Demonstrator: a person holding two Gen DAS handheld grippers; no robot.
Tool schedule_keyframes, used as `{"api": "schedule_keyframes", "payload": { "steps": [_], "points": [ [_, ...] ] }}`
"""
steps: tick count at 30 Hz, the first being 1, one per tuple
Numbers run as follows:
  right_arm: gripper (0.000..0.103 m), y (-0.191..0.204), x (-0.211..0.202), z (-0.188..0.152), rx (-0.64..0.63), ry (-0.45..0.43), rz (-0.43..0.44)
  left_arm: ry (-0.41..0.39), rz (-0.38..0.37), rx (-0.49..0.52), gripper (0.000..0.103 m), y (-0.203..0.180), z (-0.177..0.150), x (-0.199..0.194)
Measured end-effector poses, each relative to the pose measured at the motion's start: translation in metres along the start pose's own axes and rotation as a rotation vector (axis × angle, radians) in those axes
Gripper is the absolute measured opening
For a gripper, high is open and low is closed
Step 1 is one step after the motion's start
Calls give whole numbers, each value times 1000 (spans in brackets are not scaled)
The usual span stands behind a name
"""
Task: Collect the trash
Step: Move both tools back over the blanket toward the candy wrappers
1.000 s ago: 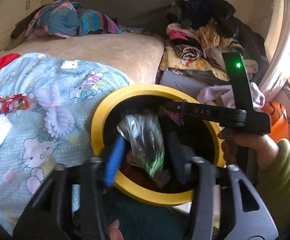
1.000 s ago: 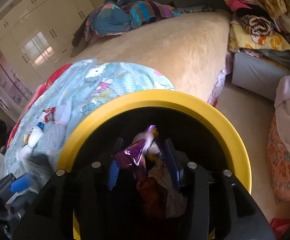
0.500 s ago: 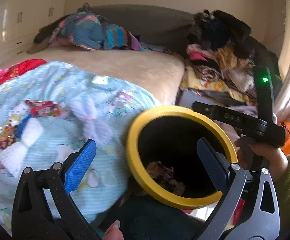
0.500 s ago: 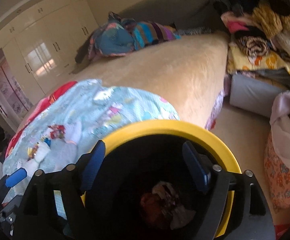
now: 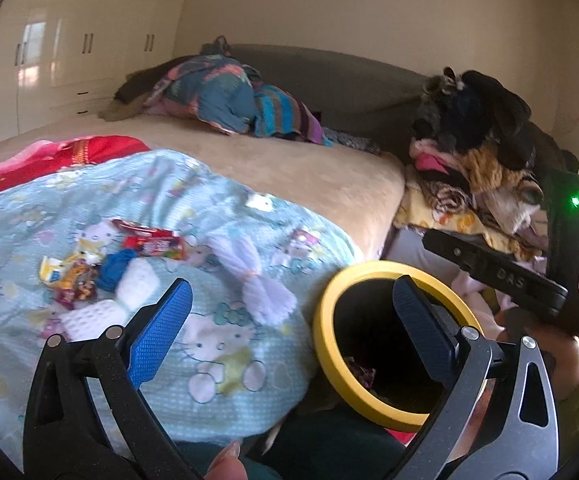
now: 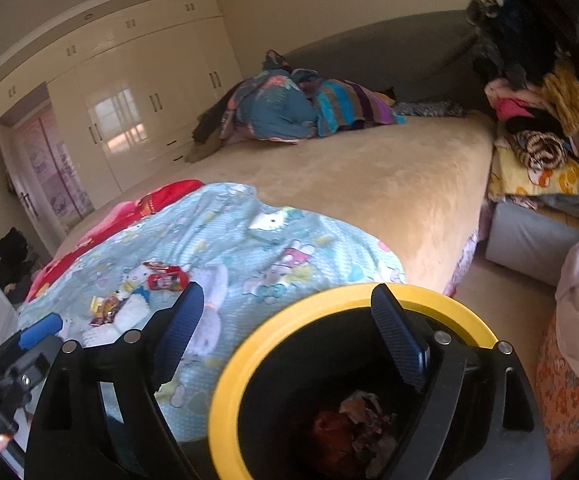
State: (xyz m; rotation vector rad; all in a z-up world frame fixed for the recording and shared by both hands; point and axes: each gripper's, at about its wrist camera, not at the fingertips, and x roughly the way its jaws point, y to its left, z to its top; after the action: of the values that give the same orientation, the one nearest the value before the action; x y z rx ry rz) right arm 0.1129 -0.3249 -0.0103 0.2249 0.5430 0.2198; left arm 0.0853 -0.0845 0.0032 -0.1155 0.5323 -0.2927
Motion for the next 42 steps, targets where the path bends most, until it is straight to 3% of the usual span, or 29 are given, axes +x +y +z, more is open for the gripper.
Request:
{"api": "schedule_keyframes", "payload": {
  "steps": [23, 42],
  "points": [
    [86, 78, -2, -10, -137, -20, 135, -87, 157, -158, 92, 81, 9, -35],
    [88, 130, 37, -39, -229, 65, 166, -69, 274, -274, 92, 147, -6, -34]
  ]
}}
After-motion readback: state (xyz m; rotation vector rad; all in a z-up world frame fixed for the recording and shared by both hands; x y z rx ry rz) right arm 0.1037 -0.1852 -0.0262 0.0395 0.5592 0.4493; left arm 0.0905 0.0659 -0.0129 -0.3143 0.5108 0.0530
